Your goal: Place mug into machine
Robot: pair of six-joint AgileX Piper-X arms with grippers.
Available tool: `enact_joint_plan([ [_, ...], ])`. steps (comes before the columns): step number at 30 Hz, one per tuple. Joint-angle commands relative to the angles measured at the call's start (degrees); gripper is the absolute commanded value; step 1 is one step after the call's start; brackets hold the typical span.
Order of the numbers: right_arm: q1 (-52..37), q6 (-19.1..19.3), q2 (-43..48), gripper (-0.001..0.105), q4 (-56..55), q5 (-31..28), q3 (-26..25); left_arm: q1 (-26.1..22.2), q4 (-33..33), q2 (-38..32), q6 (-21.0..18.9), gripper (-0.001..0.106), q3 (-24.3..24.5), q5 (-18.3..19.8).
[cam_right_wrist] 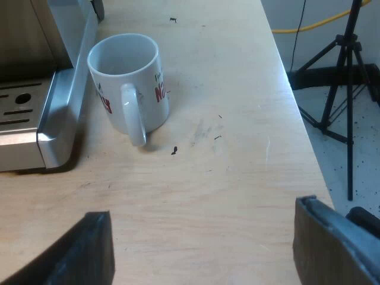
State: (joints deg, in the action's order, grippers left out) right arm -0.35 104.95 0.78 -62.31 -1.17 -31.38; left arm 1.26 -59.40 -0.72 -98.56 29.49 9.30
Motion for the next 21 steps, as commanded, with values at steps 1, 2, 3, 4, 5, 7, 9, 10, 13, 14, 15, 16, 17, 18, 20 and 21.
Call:
enact_joint_plan([
  [1, 0.0, 0.2, 2.2, 0.065, 0.4, -0.2, -0.2, -0.1, 1.1, -8.0, -0.1, 0.075, 0.1, 0.0],
  [2, 0.0, 0.2, 2.2, 0.065, 0.4, -0.2, -0.2, -0.1, 1.1, -8.0, -0.1, 0.075, 0.1, 0.0],
  [3, 0.0, 0.2, 2.2, 0.065, 0.4, -0.2, -0.2, -0.1, 1.1, -8.0, -0.1, 0.075, 0.1, 0.0],
  [4, 0.0, 0.2, 2.2, 0.065, 0.4, -0.2, -0.2, -0.1, 1.1, -8.0, -0.1, 0.075, 0.1, 0.0],
  [5, 0.0, 0.2, 2.2, 0.065, 0.4, -0.2, -0.2, -0.1, 1.1, -8.0, -0.1, 0.075, 0.1, 0.0],
  [7, 0.0, 0.2, 2.2, 0.065, 0.4, -0.2, -0.2, -0.1, 1.1, -8.0, -0.1, 0.075, 0.1, 0.0],
  [9, 0.0, 0.2, 2.2, 0.065, 0.4, -0.2, -0.2, -0.1, 1.1, -8.0, -0.1, 0.075, 0.1, 0.0],
  [10, 0.0, 0.2, 2.2, 0.065, 0.5, -0.2, -0.2, -0.1, 1.1, -8.0, -0.1, 0.075, 0.1, 0.2],
  [13, 0.0, 0.2, 2.2, 0.065, 1.8, -0.2, -0.2, -0.1, 1.1, -8.0, -0.1, 0.075, 0.1, 1.5],
  [14, 0.0, 0.2, 2.2, 0.065, 2.6, 0.0, -0.2, -0.1, 1.1, -8.0, -0.1, 0.075, 0.1, 1.9],
  [15, 0.0, 0.2, 2.2, 0.065, 3.3, 0.2, -0.2, -0.1, 1.1, -8.0, -0.1, 0.075, 0.1, 2.0],
  [16, 0.0, 0.2, 2.2, 0.065, 3.4, 0.3, -0.3, -0.1, 1.1, -8.0, -0.1, 0.075, 0.1, 2.0],
  [17, 0.0, 0.2, 1.9, 0.065, 3.4, 0.3, -0.7, -0.1, 1.1, -8.0, -0.1, 0.075, 0.1, 2.0],
  [18, 0.0, 0.2, 1.6, 0.065, 3.4, 0.3, -1.0, -0.1, 1.1, -7.8, -0.1, 0.075, 0.1, 2.0],
  [20, 0.0, 0.4, 1.1, 0.065, 3.4, 0.3, -1.8, -0.1, 1.3, -7.4, -0.3, 0.075, 0.2, 2.0],
  [21, 0.0, 0.5, 0.5, 0.065, 3.4, 0.3, -2.5, -0.1, 1.6, -7.1, -0.7, 0.075, 0.2, 2.0],
])
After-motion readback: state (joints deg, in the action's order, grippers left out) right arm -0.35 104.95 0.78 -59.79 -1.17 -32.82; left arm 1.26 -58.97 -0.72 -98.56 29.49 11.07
